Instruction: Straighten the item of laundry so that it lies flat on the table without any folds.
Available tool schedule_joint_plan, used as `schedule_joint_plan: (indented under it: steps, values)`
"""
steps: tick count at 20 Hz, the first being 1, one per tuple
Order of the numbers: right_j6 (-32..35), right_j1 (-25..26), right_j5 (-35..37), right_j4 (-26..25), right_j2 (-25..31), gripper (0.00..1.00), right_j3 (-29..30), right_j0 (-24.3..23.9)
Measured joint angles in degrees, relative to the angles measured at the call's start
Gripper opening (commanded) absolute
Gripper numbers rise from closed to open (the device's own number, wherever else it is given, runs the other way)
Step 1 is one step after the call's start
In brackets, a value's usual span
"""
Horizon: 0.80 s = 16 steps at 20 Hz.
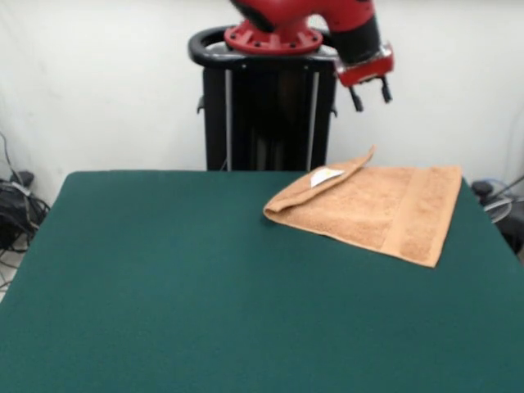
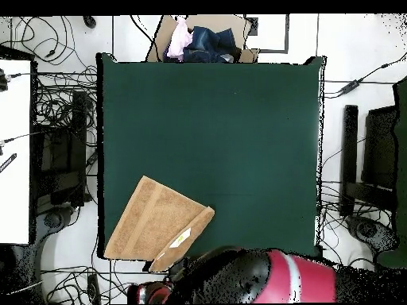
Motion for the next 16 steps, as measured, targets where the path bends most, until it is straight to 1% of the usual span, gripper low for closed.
schedule_joint_plan:
  steps: [2,3,5,6,9,10,12,15,16]
  values:
    - [0.3,-3.3,0.0,3.9,0.2,1.00,1.1,3.3]
    - [0.6,-6.3,0.0,7.4,0.5,1.00,2.0,6.2]
    - [1.1,-8.9,0.0,10.7,0.8,1.00,2.6,9.0]
    - [1.5,-11.2,0.0,13.5,1.0,1.00,3.0,11.4]
    - [2.6,-15.3,0.0,19.1,1.1,1.00,3.1,16.9]
    - [3.0,-17.4,0.0,22.7,1.1,1.00,2.6,20.8]
    - [3.1,-18.8,0.1,25.9,0.8,1.00,1.8,24.6]
    - [3.1,-19.5,0.6,28.2,0.3,1.00,0.8,27.3]
    - [3.1,-19.9,1.2,29.6,-0.3,1.00,0.0,29.0]
